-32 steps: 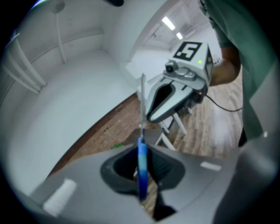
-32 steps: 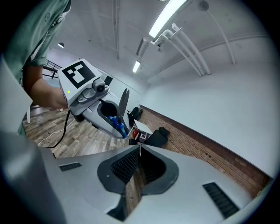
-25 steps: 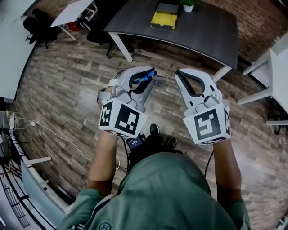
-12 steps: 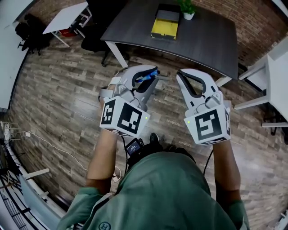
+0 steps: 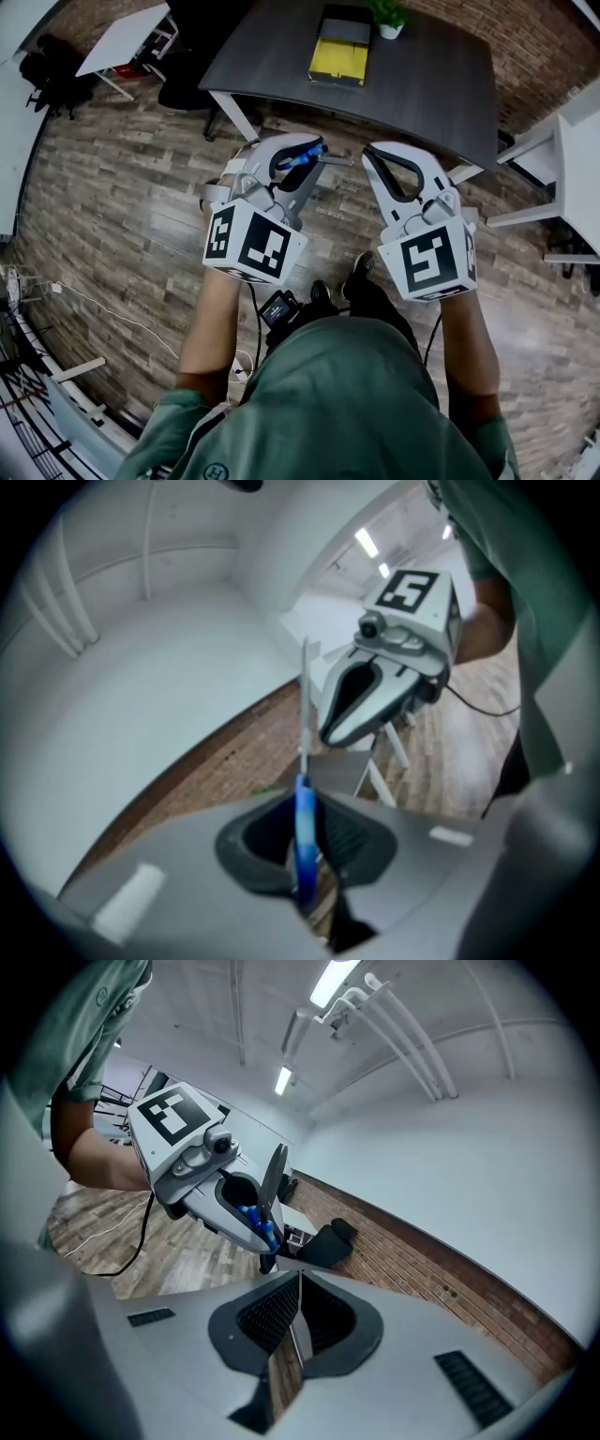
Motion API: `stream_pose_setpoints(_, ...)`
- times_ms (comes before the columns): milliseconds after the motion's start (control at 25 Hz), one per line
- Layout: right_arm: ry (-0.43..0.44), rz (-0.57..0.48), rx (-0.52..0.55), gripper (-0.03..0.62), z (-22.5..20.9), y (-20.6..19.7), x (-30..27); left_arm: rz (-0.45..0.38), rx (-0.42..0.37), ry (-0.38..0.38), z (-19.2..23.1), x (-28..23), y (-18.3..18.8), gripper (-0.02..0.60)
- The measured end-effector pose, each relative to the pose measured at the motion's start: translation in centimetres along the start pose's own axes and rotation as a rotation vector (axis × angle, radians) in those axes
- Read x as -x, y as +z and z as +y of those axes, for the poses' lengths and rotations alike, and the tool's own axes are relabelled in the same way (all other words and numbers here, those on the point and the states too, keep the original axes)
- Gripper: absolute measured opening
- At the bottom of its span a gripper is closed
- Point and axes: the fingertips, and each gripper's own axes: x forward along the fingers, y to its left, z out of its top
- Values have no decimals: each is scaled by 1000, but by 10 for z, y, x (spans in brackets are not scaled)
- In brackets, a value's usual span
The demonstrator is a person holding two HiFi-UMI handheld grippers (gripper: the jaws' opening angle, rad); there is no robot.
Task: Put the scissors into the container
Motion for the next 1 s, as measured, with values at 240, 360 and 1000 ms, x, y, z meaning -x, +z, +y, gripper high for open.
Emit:
stream_pose_setpoints(240, 28, -23, -14, 8, -39, -22, -26, 42, 9, 5, 21, -45, -5, 35)
stream_pose_setpoints(360, 41, -44, -17, 8, -66, -34, -39, 65, 11, 15, 36, -73, -4, 35)
stream_pose_setpoints(1000, 82, -72, -28, 8, -151, -78, -92, 117, 30, 42, 84, -164, -9, 35)
